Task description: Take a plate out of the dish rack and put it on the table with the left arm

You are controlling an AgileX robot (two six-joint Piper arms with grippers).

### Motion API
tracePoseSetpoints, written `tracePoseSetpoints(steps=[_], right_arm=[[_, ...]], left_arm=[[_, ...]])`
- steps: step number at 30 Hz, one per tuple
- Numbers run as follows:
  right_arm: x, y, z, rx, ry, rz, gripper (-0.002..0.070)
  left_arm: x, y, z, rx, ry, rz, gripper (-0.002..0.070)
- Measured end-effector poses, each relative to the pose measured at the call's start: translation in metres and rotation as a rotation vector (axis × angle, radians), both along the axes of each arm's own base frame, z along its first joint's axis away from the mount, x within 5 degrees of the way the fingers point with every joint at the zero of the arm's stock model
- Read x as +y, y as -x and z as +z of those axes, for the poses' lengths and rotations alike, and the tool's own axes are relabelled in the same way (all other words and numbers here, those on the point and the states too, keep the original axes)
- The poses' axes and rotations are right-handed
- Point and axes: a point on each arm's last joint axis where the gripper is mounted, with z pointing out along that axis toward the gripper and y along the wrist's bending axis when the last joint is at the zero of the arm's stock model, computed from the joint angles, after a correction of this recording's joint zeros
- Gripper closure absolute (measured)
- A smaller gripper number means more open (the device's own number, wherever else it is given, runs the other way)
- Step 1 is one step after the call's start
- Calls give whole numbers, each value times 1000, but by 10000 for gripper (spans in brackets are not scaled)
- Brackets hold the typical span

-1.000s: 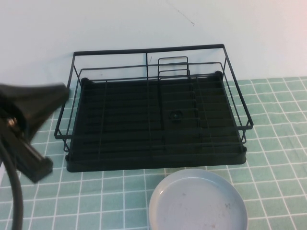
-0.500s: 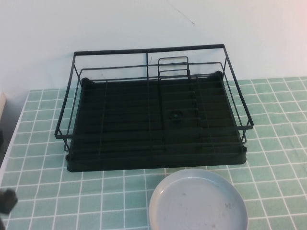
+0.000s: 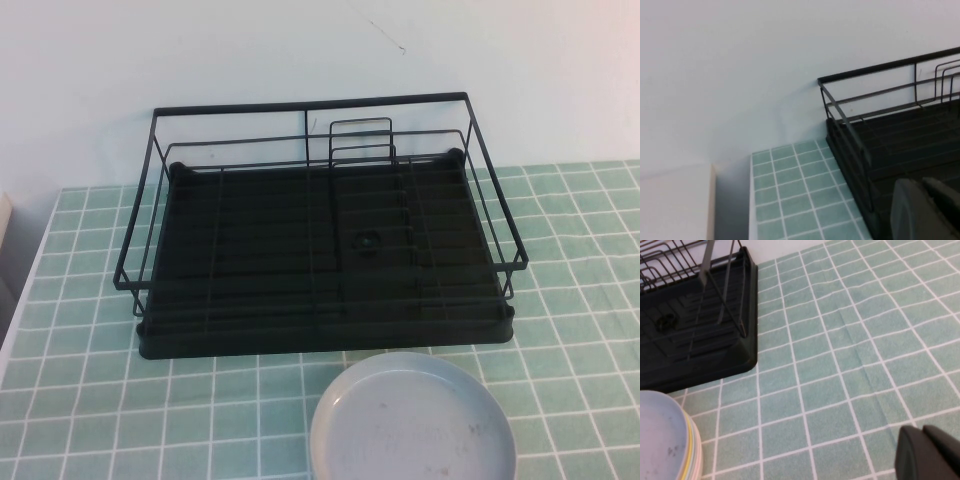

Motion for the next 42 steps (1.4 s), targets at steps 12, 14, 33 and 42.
tracePoseSetpoints(steps=[12,14,33,42], right_arm=[[0,0,0,0,0,0,678],[0,0,0,0,0,0,678],[0,0,0,0,0,0,678],[0,0,0,0,0,0,678]], left_arm=[[14,18,-65,254,118,159,676],[16,19,-65,264,117,189,676],[16,20,-65,274,89,221,676],[13,19,-65,270,108,195,676]])
